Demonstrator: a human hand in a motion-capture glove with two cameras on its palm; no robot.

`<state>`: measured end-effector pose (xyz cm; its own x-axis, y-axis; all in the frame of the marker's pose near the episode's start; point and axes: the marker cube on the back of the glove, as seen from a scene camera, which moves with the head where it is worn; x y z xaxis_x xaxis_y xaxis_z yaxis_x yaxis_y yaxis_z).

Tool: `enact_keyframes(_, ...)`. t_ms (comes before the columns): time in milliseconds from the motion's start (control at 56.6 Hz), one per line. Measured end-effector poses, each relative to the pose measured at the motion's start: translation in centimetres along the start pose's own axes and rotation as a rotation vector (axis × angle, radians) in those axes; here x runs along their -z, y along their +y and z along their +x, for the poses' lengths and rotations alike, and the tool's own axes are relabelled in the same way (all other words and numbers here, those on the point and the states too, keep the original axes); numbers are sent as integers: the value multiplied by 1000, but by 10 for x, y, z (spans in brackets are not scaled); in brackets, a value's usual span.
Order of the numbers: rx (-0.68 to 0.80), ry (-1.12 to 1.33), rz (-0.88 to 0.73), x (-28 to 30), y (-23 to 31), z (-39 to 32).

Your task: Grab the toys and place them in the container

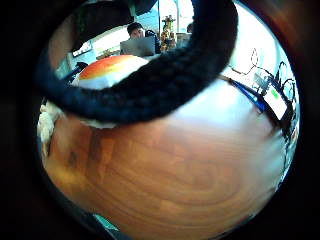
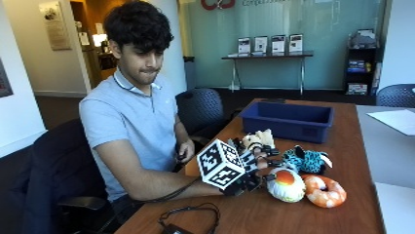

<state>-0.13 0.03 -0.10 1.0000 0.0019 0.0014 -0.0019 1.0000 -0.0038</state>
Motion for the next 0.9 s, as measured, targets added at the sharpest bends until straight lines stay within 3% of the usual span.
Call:
enact_keyframes(300,-113,169,-203,4,-5,-8)
enact_keyframes(495,-338,197,-276,24,-39,16)
enact_keyframes(619,-475,172,-584,9,-64,30)
enact_keyframes(742,-500,280,-814,-17,-58,23)
enact_keyframes(795,-480,347,-783,-30,-49,18)
enact_keyframes(901,-417,338,-556,-38,-51,10)
